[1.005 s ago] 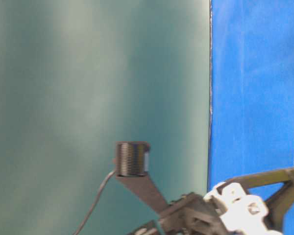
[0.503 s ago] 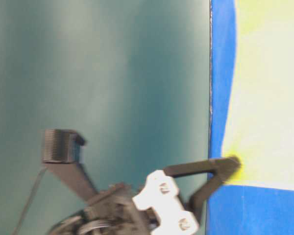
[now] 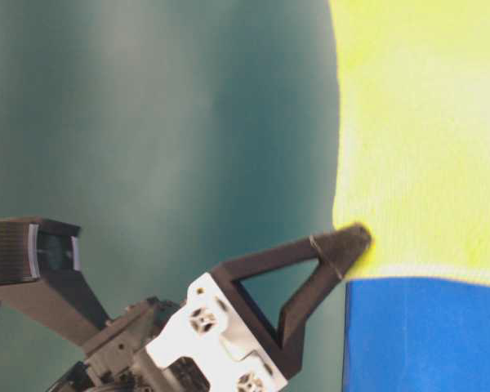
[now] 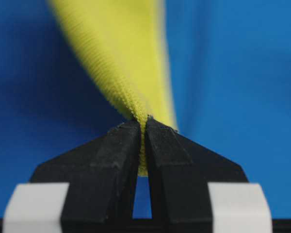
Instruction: Fold the yellow towel.
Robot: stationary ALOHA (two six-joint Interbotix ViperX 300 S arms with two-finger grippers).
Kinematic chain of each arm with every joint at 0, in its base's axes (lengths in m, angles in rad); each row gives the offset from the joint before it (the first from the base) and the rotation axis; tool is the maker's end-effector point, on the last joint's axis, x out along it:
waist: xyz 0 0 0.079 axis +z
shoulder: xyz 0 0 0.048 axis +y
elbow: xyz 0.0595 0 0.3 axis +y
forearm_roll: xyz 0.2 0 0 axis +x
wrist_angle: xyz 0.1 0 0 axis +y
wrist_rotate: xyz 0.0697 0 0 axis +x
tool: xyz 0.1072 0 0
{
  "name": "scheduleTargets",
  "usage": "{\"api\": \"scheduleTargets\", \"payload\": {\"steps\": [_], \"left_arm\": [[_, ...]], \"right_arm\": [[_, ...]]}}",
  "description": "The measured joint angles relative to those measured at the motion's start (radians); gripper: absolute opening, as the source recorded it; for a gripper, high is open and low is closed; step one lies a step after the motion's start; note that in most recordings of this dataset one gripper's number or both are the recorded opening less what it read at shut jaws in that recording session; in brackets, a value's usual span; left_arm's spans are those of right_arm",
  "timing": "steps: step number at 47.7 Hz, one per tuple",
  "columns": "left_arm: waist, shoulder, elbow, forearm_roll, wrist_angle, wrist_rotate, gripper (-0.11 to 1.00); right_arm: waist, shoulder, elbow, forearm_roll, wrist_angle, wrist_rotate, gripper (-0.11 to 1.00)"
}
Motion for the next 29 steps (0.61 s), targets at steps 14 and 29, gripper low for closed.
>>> {"api": "scheduleTargets", "payload": {"steps": [14, 29], "left_arm": [[-0.078, 0.173, -0.172, 0.0, -0.172, 0.037, 0.02], [-0.103, 0.345, -0.469, 0.002, -0.161, 0.152, 0.02]], "right_arm": [[-0.245, 0.058, -0.049, -0.12, -0.178, 0.006, 0.03], [-0.308, 0.172, -0.126, -0.17, -0.37, -0.003, 0.03]]}}
